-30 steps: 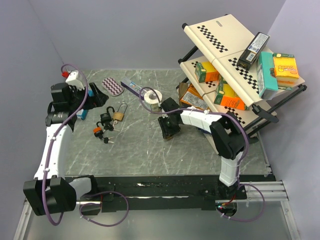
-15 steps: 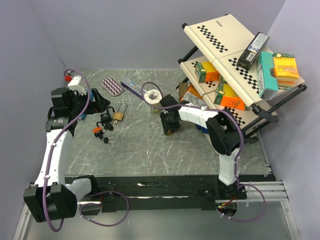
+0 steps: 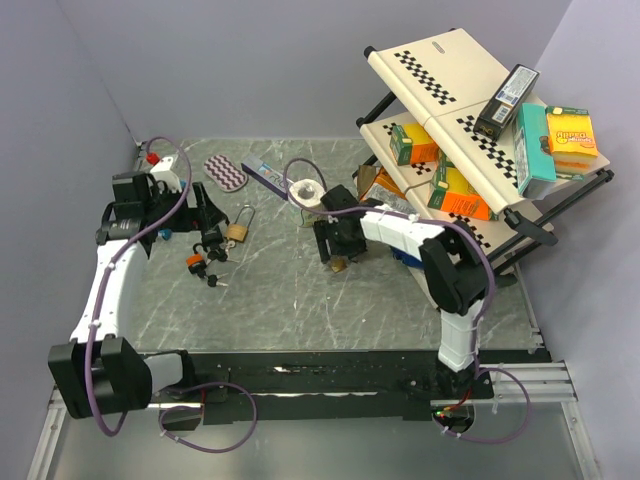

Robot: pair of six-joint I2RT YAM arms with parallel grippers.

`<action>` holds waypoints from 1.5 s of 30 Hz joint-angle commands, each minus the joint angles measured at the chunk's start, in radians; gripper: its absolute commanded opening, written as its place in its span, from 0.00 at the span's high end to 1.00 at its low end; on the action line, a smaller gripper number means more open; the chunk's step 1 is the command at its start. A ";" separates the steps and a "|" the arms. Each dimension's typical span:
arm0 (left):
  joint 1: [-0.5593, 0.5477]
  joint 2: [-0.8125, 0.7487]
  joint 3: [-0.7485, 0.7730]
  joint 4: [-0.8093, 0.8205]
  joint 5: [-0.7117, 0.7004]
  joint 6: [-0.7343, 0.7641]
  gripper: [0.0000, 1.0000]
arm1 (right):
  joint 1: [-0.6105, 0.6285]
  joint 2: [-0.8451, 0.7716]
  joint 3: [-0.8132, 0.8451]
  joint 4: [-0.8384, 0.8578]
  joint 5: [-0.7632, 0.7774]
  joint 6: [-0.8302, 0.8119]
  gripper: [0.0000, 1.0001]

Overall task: Lock with the key
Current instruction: Place the lock at the center of the board, then pick up the lock from the center of the board.

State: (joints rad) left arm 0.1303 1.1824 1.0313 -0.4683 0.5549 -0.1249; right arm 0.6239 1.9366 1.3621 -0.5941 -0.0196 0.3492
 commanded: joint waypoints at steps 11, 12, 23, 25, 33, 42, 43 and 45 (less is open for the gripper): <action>-0.053 0.412 0.303 -0.153 -0.130 0.218 0.06 | 0.082 -0.404 0.022 0.336 -0.002 -0.559 0.00; -0.066 0.433 0.315 -0.155 -0.156 0.219 0.06 | 0.083 -0.424 0.009 0.353 -0.011 -0.582 0.00; -0.244 0.683 0.403 -0.090 -0.392 0.085 0.04 | 0.080 -0.472 0.107 0.203 -0.201 -0.679 0.00; -0.261 0.704 0.408 -0.079 -0.450 0.047 0.02 | 0.089 -0.458 0.160 0.171 -0.192 -0.706 0.00; -0.287 0.750 0.389 -0.043 -0.523 -0.013 0.03 | 0.103 -0.472 0.209 0.146 -0.212 -0.742 0.00; -0.310 0.798 0.369 -0.027 -0.515 -0.018 0.10 | 0.099 -0.528 0.184 0.215 -0.170 -0.630 0.00; -0.308 0.801 0.369 -0.024 -0.513 -0.019 0.12 | 0.099 -0.528 0.187 0.209 -0.180 -0.628 0.00; -0.313 0.804 0.365 -0.020 -0.510 -0.028 0.16 | 0.099 -0.528 0.193 0.185 -0.210 -0.622 0.00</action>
State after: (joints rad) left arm -0.1730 1.9762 1.3960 -0.5175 0.0540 -0.1249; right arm 0.7219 1.4635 1.5326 -0.4248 -0.2008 -0.3111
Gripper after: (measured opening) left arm 0.876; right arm 0.997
